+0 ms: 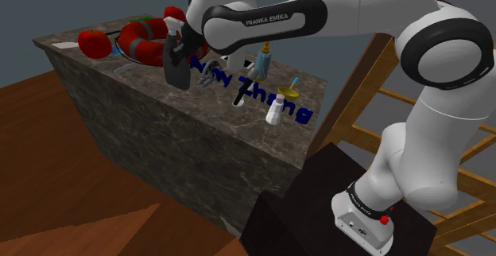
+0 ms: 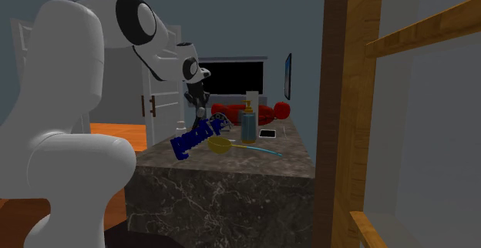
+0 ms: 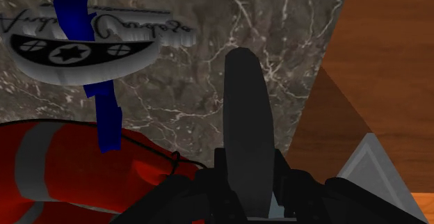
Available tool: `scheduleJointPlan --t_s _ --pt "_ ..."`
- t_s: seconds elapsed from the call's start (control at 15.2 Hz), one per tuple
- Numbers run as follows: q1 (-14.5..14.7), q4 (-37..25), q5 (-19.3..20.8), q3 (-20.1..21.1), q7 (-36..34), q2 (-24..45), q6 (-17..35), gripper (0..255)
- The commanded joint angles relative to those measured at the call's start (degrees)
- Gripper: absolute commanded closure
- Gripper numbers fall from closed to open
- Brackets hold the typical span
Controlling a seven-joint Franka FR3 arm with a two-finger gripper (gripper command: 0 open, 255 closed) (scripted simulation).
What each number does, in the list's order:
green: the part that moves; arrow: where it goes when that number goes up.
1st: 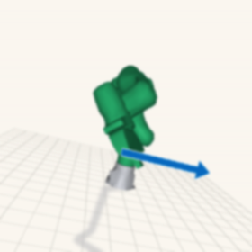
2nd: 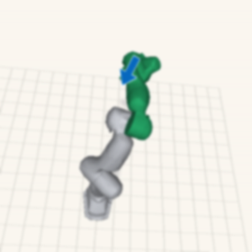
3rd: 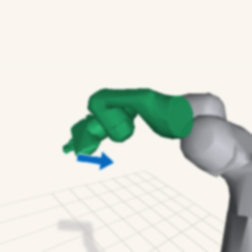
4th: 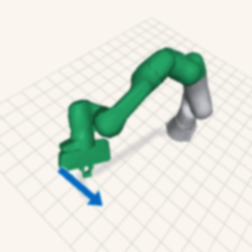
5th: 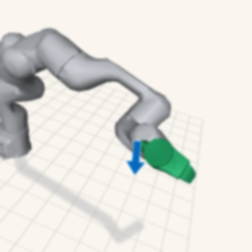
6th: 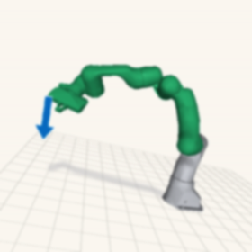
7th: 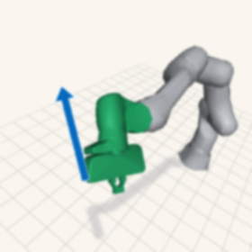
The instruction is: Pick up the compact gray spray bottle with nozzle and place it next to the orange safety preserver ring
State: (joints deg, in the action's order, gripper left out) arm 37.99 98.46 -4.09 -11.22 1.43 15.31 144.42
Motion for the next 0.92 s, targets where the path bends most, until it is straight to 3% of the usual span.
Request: scheduleJointPlan --t_s 0.0,0.33,0.4,0.73,0.86 --pt "-0.06 0.06 -0.08 0.01 0.11 0.06 0.18 255" --pt "-0.06 0.06 -0.08 0.01 0.11 0.06 0.18 255" --pt "-0.06 0.06 -0.08 0.01 0.11 0.07 0.18 0" --pt "-0.06 0.07 -0.08 0.01 0.11 0.07 0.18 0" --pt "0.39 1.22 0.91 -0.29 -0.50 -3.20 -1.86 0"
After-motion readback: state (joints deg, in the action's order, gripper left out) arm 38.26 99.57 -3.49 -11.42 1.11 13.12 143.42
